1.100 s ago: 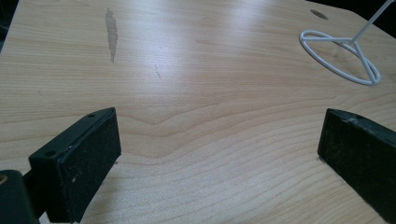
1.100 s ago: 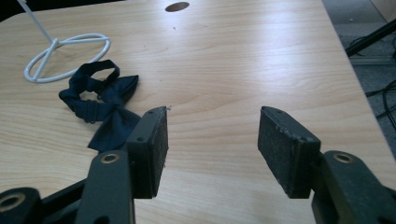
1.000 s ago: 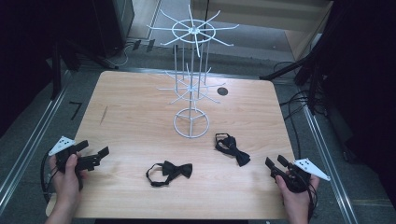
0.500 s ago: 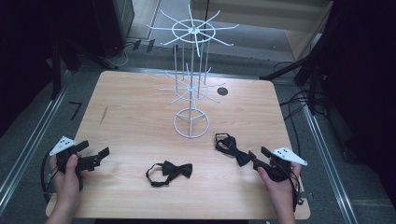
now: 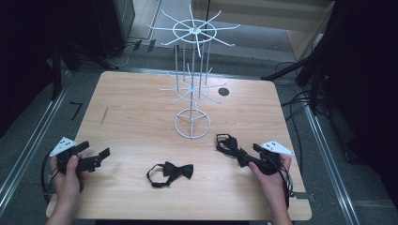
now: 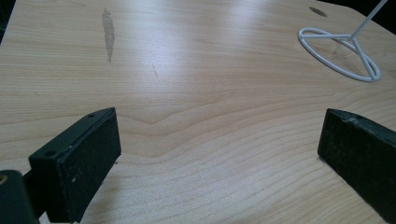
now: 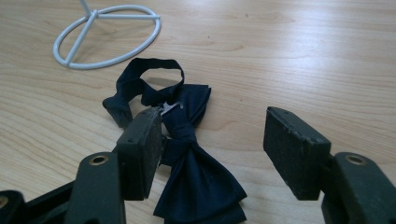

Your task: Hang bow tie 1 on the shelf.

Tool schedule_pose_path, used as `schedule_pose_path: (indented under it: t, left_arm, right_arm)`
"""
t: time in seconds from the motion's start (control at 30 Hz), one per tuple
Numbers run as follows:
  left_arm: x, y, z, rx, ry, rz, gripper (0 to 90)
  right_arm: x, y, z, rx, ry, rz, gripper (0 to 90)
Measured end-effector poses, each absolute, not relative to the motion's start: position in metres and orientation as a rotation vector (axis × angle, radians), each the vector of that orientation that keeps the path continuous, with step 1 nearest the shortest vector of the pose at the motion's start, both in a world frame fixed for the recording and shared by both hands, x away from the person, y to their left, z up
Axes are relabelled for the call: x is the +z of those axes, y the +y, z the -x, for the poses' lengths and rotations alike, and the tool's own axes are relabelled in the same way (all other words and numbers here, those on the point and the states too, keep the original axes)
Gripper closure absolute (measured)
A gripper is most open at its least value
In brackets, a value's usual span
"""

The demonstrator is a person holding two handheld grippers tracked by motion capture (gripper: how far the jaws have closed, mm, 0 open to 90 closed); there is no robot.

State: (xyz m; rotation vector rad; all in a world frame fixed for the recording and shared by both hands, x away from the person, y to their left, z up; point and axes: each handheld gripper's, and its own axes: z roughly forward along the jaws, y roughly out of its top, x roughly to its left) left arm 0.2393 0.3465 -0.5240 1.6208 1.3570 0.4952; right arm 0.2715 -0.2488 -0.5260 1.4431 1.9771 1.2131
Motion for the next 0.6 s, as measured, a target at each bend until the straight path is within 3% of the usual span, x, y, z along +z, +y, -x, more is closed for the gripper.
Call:
schedule_pose_path:
  t: [0.27, 0.6]
  left_arm:
    - [-0.524, 0.346, -0.240, 0.492, 1.356, -1.625, 0.0]
    - [-0.524, 0.346, -0.240, 0.484, 1.358, -1.625, 0.0]
  right_arm:
    - [-0.534, -0.241, -0.278, 1.200, 2.025, -1.442, 37.0]
    - [-0.545, -0.232, -0.282, 1.149, 2.150, -1.420, 43.0]
